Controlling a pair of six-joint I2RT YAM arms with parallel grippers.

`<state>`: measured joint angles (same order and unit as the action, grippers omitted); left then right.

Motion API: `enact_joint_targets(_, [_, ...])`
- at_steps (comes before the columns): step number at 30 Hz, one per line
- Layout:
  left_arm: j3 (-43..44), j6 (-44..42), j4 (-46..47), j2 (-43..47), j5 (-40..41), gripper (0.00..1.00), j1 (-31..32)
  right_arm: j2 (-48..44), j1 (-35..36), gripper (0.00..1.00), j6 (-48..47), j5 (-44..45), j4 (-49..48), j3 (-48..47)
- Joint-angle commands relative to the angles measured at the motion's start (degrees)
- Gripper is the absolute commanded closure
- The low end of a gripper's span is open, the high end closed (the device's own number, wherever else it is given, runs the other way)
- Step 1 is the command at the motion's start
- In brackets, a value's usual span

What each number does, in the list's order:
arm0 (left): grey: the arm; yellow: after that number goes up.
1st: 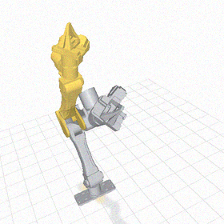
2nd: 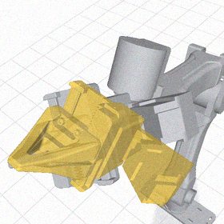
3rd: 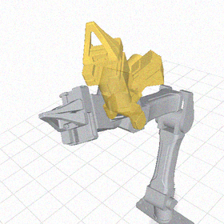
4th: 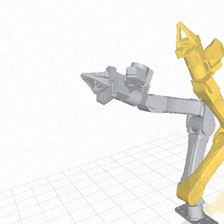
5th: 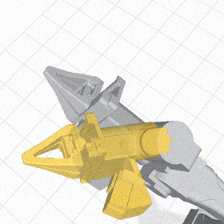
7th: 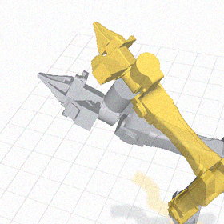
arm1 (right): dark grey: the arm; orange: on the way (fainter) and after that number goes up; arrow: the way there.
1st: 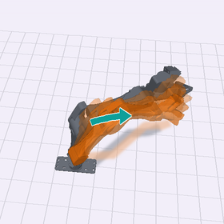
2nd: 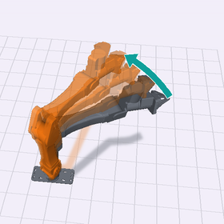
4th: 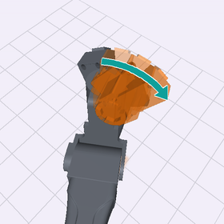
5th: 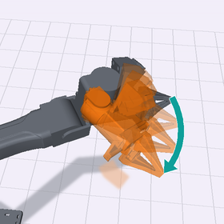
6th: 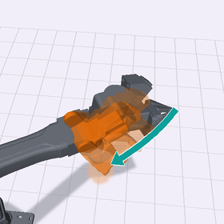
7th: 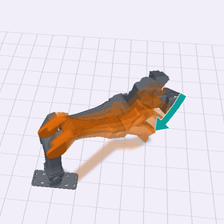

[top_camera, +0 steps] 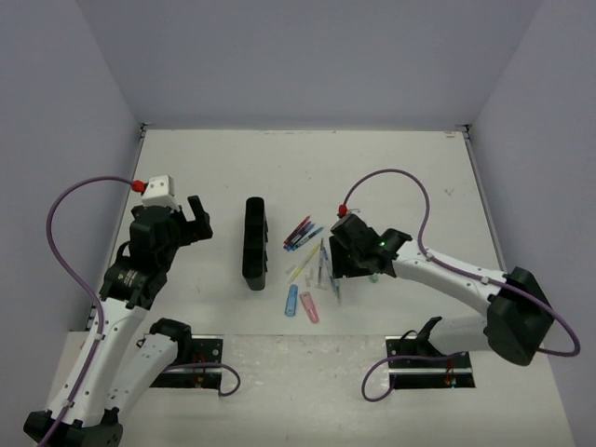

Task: Sort the stationery into containers
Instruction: Pick up the pen from the center of the board.

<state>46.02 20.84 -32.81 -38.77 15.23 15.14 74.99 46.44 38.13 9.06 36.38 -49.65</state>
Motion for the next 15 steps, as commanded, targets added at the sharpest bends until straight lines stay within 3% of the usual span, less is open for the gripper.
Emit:
enact_joint_targets(1, [-0.8, -0.4, 2.6, -0.3, -1.6, 0.0, 0.2, 5.5, 1.8, 0.59, 3.7, 5.8, -3.2, -1.7])
enact_joint_targets(6, [-0.8, -0.4, 2.7, -0.1, -2.1, 0.0, 0.2, 11.3, 1.8, 0.74, 3.7, 8.2, -3.3, -4.1])
enact_joint_targets(15, [-0.9, -0.4, 2.8, 0.4, -2.4, 0.0, 0.2, 15.6, 1.8, 0.75, 3.7, 6.2, -5.3, -4.7])
